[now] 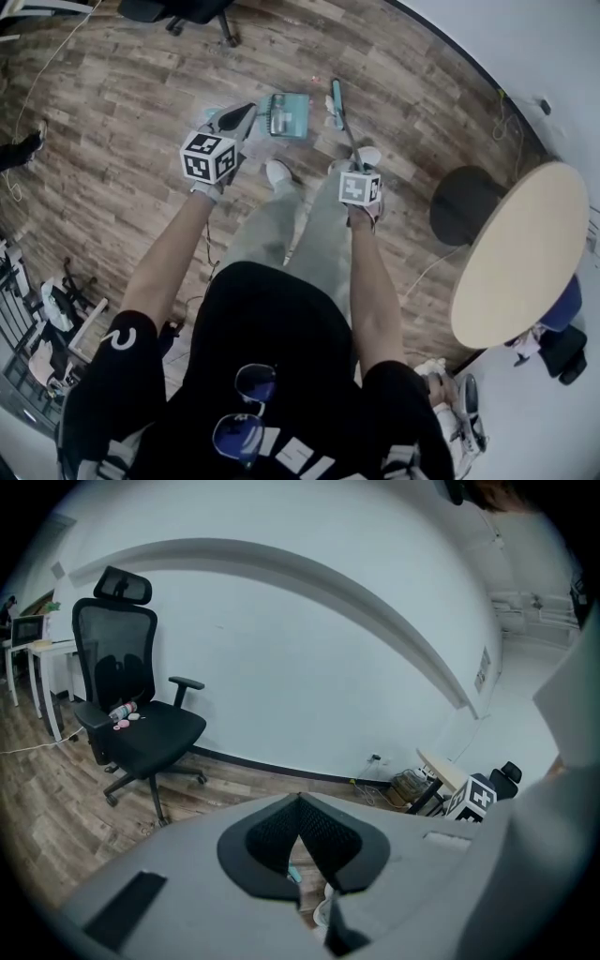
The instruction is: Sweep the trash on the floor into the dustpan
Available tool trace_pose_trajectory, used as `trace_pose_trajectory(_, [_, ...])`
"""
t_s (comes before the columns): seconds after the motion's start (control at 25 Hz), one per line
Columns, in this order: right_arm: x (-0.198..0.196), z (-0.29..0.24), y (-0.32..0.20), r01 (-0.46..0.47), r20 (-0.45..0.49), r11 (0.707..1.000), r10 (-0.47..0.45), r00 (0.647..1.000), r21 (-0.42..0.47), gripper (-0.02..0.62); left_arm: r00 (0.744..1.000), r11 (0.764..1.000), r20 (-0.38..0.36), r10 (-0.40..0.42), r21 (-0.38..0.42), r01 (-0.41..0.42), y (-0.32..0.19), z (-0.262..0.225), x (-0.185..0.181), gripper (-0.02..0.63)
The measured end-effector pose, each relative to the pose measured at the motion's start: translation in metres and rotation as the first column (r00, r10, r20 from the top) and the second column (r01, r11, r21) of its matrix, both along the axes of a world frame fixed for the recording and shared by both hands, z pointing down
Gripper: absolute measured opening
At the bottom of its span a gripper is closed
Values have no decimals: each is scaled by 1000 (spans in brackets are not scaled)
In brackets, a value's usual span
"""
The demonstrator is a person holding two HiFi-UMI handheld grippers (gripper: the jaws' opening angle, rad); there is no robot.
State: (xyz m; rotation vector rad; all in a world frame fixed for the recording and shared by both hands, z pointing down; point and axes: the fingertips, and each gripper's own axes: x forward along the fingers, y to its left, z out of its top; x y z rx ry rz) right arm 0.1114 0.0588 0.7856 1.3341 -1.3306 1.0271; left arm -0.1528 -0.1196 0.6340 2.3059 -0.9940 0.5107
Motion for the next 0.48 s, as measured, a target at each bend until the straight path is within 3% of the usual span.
trace_pose_trajectory(0.48, [-59,-2,0,61,47,998,-62,997,11,85,999,999,-9,-47,-2,47,14,1,-42,-3])
